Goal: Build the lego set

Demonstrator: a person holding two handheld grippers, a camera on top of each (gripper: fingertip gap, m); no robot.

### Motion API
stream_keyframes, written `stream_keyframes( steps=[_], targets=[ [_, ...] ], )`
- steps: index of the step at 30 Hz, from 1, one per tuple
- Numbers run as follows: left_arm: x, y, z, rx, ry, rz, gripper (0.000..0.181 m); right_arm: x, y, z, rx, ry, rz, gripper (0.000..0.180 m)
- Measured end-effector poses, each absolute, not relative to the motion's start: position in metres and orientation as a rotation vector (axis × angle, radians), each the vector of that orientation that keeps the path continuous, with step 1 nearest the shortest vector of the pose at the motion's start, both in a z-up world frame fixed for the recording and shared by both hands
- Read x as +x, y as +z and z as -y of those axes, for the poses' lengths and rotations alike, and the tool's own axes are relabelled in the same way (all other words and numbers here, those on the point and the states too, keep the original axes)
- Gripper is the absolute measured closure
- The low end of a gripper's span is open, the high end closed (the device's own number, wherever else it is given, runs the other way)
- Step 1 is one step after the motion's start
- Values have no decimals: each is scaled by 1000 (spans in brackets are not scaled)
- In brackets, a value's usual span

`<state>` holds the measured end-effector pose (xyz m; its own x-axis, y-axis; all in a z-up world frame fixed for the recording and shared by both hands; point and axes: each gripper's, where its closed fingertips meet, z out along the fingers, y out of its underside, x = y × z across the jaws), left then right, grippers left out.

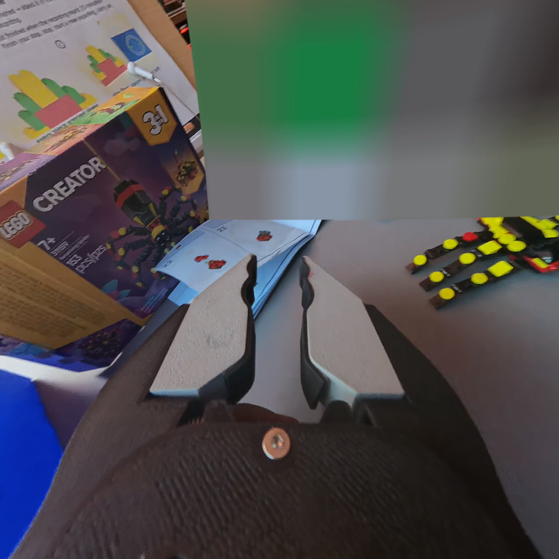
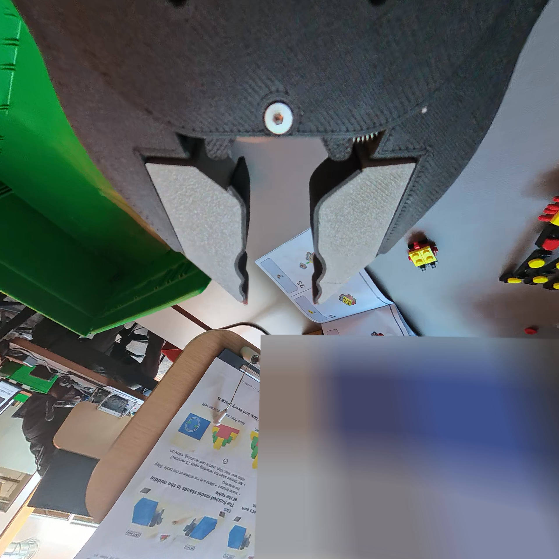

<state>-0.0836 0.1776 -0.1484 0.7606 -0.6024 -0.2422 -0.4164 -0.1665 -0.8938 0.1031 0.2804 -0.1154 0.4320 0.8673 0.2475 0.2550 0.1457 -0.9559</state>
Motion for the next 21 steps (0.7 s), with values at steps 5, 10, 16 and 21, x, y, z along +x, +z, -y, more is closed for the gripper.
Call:
stream_keyframes(
  steps=[5,10,16,21],
  targets=[
    [-88,-157,-180,-1853,-175,-779,155,109,-115,-288,-1397,559,1066,141],
    [-87,-162,-181,-1878,-170,-784,154,113,-115,-291,-1391,529,1069,145],
    [-84,-166,-181,-1883,-170,-784,154,118,-110,-291,-1347,483,1063,151],
    [-79,-169,-181,-1891,-177,-795,154,125,-104,-294,-1332,418,1023,154]
  ],
)
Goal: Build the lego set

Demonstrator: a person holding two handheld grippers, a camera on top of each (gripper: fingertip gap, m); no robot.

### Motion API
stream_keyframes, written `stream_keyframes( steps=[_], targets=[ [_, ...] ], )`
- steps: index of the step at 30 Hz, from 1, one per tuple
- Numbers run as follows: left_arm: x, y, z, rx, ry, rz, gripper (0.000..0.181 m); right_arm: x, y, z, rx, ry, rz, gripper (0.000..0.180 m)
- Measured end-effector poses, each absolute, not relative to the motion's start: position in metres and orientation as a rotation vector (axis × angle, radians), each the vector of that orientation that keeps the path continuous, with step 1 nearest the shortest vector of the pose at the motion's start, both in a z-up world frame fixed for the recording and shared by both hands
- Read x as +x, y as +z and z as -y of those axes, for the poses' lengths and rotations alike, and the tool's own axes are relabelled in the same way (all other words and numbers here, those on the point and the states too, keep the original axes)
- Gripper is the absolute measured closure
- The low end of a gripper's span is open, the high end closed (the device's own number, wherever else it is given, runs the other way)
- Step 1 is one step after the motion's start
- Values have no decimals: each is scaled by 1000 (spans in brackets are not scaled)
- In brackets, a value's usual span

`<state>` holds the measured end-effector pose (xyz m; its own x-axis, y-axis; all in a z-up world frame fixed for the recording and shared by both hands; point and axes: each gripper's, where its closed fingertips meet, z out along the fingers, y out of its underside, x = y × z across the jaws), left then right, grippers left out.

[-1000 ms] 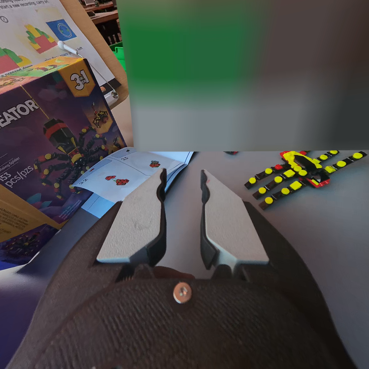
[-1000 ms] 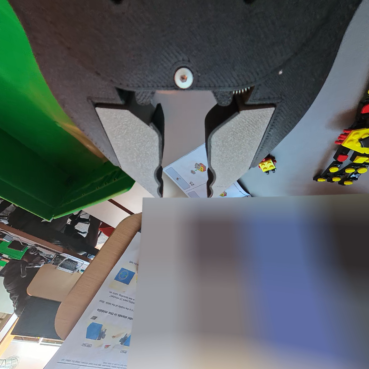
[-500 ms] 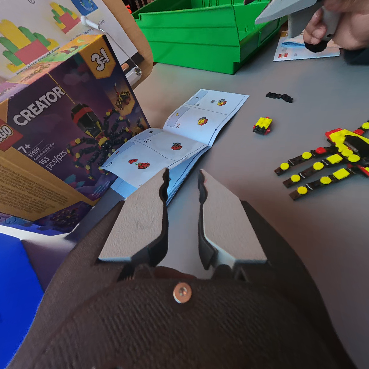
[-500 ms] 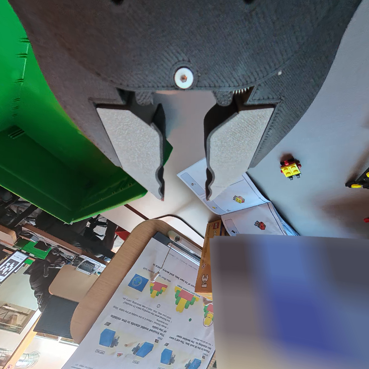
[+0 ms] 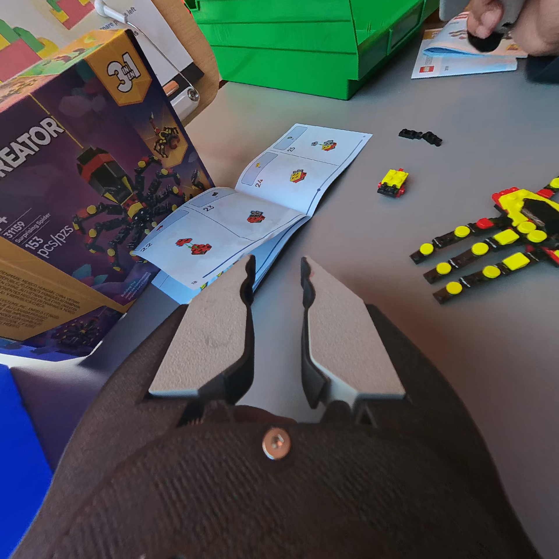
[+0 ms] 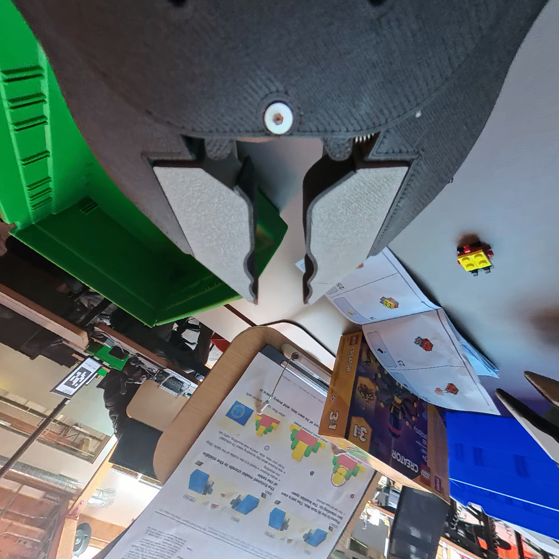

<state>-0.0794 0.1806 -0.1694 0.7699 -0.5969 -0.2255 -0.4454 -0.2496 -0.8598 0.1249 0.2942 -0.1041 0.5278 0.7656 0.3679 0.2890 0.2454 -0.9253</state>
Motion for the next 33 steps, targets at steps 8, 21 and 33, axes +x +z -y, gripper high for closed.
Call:
stream_keyframes(
  steps=[8,21,33],
  targets=[
    [-81,-165,-179,-1878,-146,-792,154,130,-107,-298,-1343,340,1011,156],
    [-44,-159,-159,-1885,-397,-816,142,125,-119,-298,-1354,340,1061,155],
    [-134,-89,-78,-1768,-275,-791,135,130,-138,-306,-1486,288,1013,149]
  ],
)
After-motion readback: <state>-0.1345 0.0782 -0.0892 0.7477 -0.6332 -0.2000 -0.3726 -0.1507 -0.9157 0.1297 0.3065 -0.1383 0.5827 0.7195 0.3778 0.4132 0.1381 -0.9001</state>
